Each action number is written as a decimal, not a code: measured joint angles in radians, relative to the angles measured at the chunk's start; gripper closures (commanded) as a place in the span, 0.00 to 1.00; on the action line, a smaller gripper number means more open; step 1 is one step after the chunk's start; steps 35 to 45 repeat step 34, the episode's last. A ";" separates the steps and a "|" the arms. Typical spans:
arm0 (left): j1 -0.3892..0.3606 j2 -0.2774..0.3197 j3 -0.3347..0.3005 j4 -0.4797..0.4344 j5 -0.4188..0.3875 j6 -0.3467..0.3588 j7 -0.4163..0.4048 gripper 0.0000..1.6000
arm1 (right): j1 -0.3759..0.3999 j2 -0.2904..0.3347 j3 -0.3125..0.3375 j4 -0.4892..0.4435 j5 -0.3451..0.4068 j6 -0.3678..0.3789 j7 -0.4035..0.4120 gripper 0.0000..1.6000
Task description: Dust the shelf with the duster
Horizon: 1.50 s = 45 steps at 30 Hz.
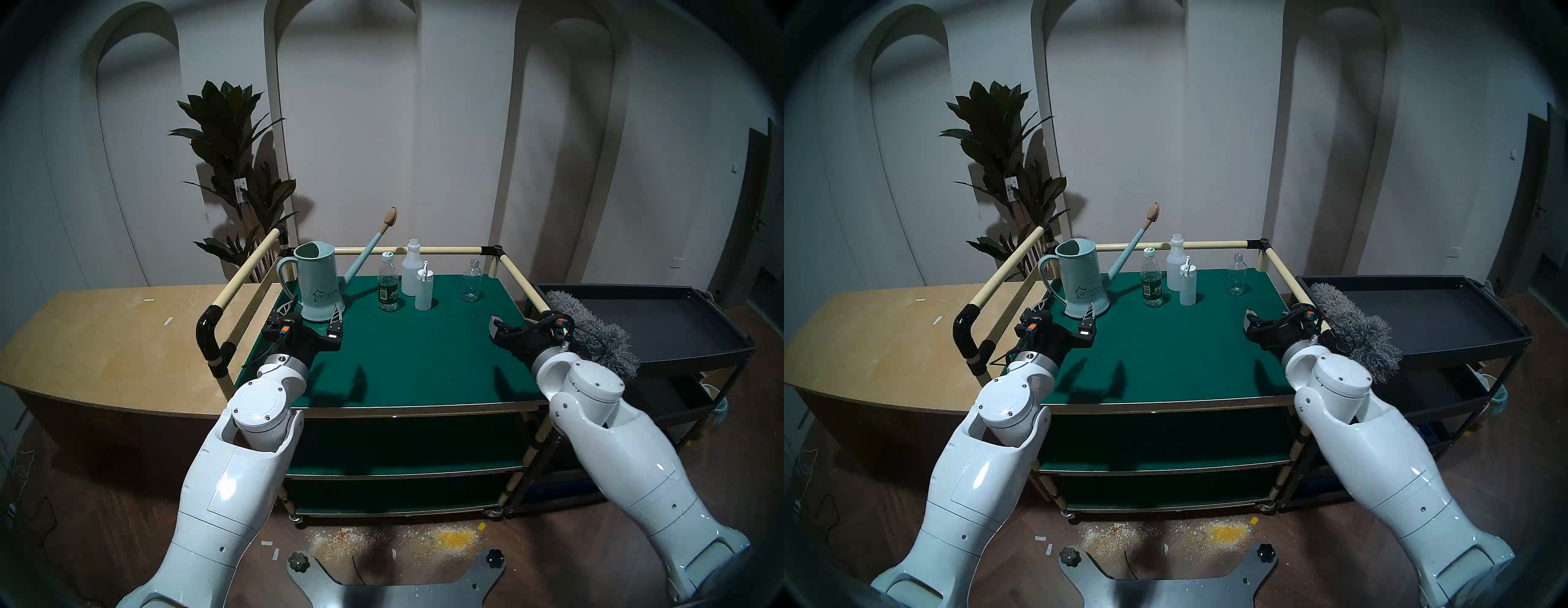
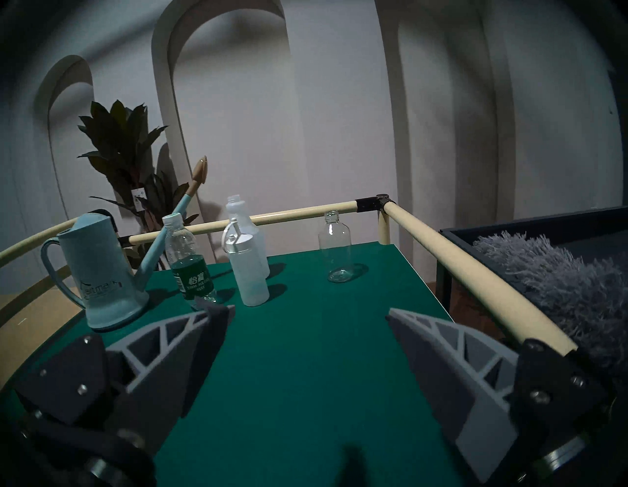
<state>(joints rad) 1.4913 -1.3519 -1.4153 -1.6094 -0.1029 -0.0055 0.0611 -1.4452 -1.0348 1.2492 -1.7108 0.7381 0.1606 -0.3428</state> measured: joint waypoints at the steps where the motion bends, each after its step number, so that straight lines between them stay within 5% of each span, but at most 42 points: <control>1: -0.004 -0.001 -0.001 0.008 0.001 -0.003 0.003 0.00 | 0.006 -0.007 -0.006 0.009 -0.007 -0.007 -0.007 0.00; 11: -0.062 -0.024 -0.016 0.095 0.019 -0.064 0.043 0.00 | 0.101 -0.106 -0.092 0.161 -0.114 -0.118 -0.079 0.00; 23: -0.093 -0.051 -0.003 0.154 0.042 -0.151 0.079 0.00 | 0.180 -0.163 -0.138 0.331 -0.171 -0.267 -0.050 0.00; 34: -0.095 -0.061 0.023 0.156 0.063 -0.191 0.095 0.00 | 0.215 -0.185 -0.144 0.394 -0.193 -0.355 -0.021 0.00; 45: -0.095 -0.061 0.023 0.156 0.063 -0.191 0.095 0.00 | 0.215 -0.185 -0.144 0.394 -0.193 -0.355 -0.021 0.00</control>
